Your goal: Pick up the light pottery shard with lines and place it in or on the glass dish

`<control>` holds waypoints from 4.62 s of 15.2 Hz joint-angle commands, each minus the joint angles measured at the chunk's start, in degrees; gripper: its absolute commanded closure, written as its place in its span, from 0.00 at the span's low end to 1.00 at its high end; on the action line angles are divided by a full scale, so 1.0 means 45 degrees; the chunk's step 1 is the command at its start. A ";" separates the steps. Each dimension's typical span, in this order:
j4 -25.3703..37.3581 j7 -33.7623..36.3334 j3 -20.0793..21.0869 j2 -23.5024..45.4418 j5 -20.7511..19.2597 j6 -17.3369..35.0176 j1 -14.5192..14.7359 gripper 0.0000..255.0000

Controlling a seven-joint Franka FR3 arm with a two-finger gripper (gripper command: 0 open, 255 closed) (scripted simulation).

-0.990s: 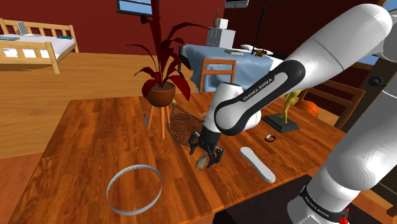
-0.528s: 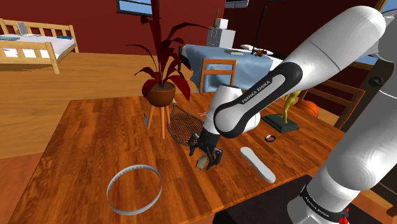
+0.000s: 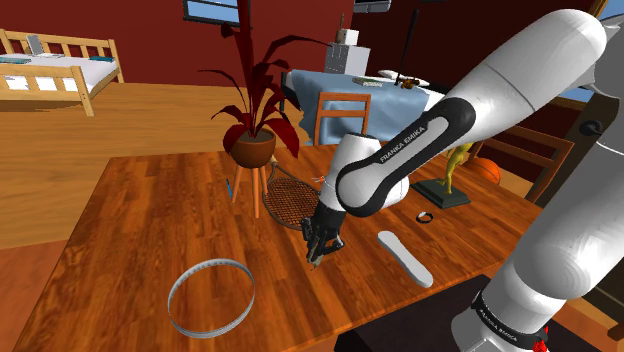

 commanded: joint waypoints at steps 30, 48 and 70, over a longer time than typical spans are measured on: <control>0.3956 0.4152 0.1266 -0.0228 -0.2440 -0.3559 -0.0011 1.00; 1.0327 1.0031 0.0606 0.6015 -0.8473 -0.4301 0.3395 1.00; 0.9827 1.0357 -0.0026 0.7188 -0.9262 -0.2730 0.3864 0.00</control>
